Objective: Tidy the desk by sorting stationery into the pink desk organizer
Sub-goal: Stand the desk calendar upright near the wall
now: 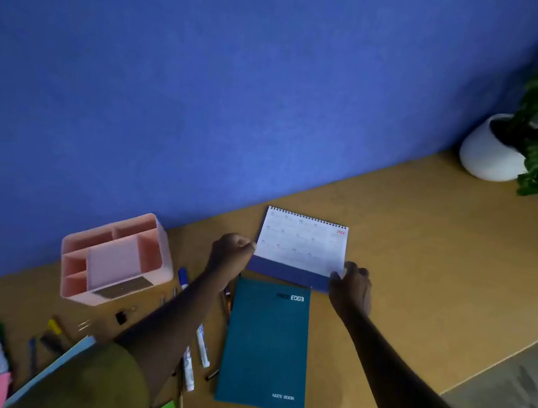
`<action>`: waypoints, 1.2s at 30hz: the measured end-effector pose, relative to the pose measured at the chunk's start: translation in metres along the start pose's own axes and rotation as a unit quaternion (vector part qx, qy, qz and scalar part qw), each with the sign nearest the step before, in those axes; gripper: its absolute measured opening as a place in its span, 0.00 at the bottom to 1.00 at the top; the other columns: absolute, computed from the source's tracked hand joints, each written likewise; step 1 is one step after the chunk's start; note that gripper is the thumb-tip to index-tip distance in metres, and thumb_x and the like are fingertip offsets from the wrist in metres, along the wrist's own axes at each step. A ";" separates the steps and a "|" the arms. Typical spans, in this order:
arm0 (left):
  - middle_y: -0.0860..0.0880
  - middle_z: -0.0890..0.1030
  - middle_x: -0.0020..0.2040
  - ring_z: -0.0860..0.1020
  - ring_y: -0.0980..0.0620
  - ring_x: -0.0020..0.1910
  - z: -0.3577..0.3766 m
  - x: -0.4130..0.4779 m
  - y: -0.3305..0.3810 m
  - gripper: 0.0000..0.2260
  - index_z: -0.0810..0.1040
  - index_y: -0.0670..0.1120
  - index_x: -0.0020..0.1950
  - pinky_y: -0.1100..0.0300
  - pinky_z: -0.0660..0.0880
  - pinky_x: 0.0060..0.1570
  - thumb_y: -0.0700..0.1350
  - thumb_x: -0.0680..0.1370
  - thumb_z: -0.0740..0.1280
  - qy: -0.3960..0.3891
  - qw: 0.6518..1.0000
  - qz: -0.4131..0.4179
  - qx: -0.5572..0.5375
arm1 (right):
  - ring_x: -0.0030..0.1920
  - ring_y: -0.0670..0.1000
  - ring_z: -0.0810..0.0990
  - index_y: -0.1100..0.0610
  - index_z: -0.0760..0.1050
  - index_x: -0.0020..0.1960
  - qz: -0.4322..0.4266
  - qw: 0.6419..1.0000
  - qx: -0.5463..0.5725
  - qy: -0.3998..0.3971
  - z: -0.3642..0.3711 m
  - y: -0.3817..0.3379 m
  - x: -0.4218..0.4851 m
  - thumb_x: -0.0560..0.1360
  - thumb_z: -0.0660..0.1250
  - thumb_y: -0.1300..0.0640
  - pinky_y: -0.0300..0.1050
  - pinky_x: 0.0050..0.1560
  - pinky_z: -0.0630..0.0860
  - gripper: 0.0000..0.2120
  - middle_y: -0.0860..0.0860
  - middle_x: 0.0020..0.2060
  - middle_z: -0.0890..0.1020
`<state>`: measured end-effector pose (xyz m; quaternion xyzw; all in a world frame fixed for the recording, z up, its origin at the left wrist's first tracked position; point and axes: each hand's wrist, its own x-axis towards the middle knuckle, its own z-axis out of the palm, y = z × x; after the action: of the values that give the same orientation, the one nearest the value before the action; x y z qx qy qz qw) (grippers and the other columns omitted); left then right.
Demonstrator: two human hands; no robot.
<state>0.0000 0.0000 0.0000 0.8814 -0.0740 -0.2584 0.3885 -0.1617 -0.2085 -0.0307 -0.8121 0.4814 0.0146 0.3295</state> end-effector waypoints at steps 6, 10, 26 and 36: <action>0.54 0.67 0.38 0.67 0.53 0.37 0.013 0.027 0.006 0.20 0.61 0.54 0.37 0.57 0.65 0.43 0.50 0.82 0.70 -0.023 0.997 -0.058 0.053 | 0.56 0.64 0.80 0.64 0.78 0.62 0.049 0.996 0.068 -0.011 0.002 0.010 0.022 0.81 0.64 0.58 0.62 0.56 0.81 0.14 0.62 0.59 0.78; 0.52 0.68 0.34 0.67 0.53 0.32 0.024 0.037 0.007 0.21 0.63 0.49 0.35 0.58 0.60 0.32 0.51 0.81 0.70 -0.066 0.993 -0.063 0.080 | 0.49 0.63 0.80 0.63 0.81 0.51 0.055 0.993 0.103 -0.005 0.007 0.013 0.032 0.80 0.65 0.59 0.50 0.42 0.73 0.08 0.61 0.47 0.82; 0.44 0.77 0.46 0.75 0.49 0.47 0.036 0.053 0.012 0.05 0.75 0.47 0.47 0.53 0.71 0.45 0.38 0.80 0.67 -0.035 0.988 -0.145 -0.034 | 0.46 0.57 0.83 0.59 0.84 0.53 0.115 0.953 0.275 -0.046 -0.010 0.028 0.060 0.76 0.71 0.67 0.49 0.42 0.79 0.08 0.57 0.49 0.87; 0.41 0.85 0.57 0.84 0.41 0.59 0.028 0.066 0.019 0.03 0.77 0.45 0.51 0.40 0.82 0.61 0.39 0.83 0.70 -0.073 0.991 -0.077 -0.083 | 0.53 0.56 0.85 0.61 0.76 0.56 0.072 0.924 0.365 -0.093 -0.044 0.033 0.072 0.79 0.70 0.71 0.52 0.45 0.82 0.10 0.59 0.51 0.87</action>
<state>0.0439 -0.0531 -0.0285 0.8278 -0.0125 -0.3568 0.4328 -0.1625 -0.2990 -0.0382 -0.5937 0.4776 -0.0634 0.6445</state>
